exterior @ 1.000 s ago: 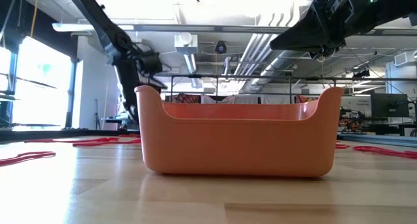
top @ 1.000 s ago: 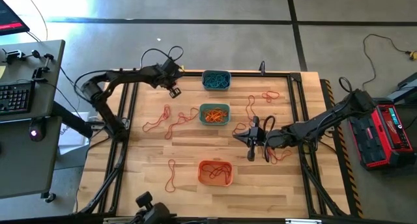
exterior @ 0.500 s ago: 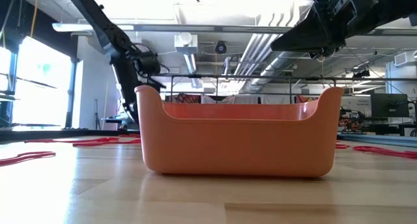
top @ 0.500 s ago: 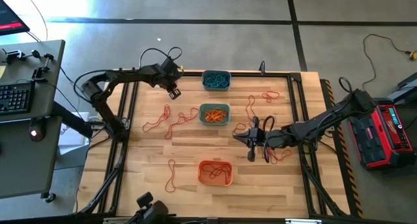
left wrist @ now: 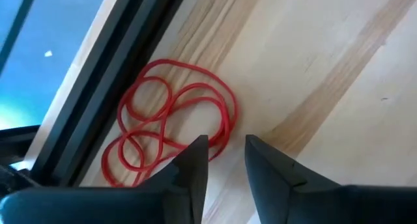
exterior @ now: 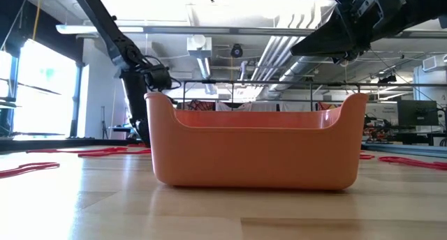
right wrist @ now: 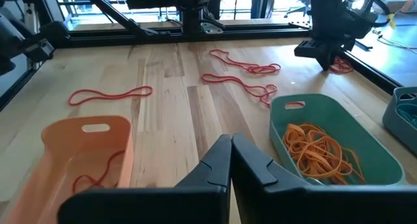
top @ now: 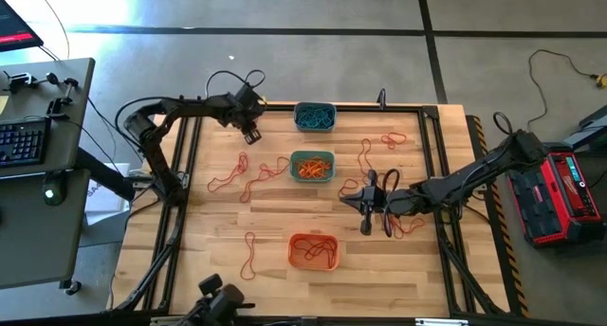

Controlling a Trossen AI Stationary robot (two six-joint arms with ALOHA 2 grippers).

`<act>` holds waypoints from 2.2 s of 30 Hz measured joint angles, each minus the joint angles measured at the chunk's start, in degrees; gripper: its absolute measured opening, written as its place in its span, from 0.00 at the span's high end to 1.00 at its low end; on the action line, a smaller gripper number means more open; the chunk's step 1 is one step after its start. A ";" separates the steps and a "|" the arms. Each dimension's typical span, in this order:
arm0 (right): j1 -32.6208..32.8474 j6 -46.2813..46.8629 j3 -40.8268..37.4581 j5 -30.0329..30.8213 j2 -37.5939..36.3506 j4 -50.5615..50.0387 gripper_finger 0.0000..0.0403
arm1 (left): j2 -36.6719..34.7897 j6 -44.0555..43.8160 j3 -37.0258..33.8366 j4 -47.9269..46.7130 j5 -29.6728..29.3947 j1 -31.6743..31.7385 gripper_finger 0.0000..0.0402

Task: Sort rubber bands into baskets
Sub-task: Put the red rubber band into the orange bin

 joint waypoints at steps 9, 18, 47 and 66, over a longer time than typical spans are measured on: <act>0.00 0.87 0.00 -0.09 0.00 -0.07 1.00 | 0.10 1.49 0.02 -0.36 2.54 1.33 0.99; 0.00 0.82 0.00 -0.15 0.00 -0.16 1.00 | -5.16 3.13 -0.13 -4.63 -2.77 -2.04 1.00; 0.00 0.58 -0.02 -0.12 0.00 -1.30 1.00 | -34.54 -17.30 -0.09 -16.12 -0.59 -38.55 1.00; -0.03 0.60 -0.07 -0.08 0.00 -0.53 1.00 | -28.17 -23.67 4.59 -2.97 -0.61 -61.54 1.00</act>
